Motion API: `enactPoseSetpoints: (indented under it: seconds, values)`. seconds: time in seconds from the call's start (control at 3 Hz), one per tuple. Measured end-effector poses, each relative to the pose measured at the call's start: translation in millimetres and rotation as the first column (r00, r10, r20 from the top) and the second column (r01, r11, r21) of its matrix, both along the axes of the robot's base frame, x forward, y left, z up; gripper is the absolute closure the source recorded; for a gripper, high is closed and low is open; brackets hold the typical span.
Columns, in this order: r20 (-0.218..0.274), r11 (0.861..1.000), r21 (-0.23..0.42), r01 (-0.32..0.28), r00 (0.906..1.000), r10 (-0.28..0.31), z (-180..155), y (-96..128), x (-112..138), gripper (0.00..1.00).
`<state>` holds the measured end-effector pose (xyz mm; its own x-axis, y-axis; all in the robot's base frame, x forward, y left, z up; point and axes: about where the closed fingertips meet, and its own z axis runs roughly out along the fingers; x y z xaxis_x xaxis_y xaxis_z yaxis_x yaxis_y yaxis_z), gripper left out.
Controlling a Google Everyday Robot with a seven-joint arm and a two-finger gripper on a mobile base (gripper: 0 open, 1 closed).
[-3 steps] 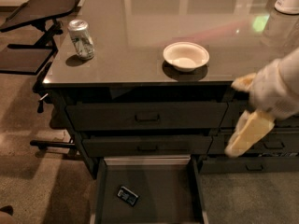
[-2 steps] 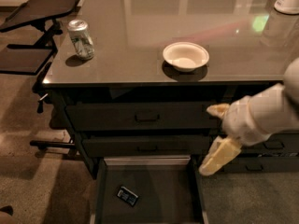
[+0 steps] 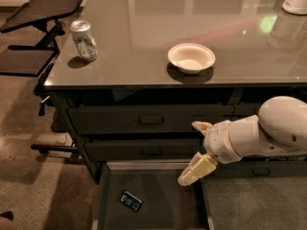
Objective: Pick rxbar blueberry from bottom drawer and place on counter
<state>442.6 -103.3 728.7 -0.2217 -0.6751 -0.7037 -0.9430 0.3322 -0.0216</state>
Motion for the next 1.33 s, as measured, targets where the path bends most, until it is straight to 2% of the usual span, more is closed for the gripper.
enactPoseSetpoints:
  seconds: [0.67, 1.0, 1.33]
  values:
    - [-0.009, 1.0, 0.013, -0.003, 1.0, 0.003, -6, 1, 2, 0.0]
    - [-0.018, 0.999, 0.031, -0.021, 0.9996, 0.021, -45, 12, 8, 0.0]
    - [-0.055, 0.998, 0.068, -0.015, 0.9983, 0.019, -106, 23, 12, 0.0]
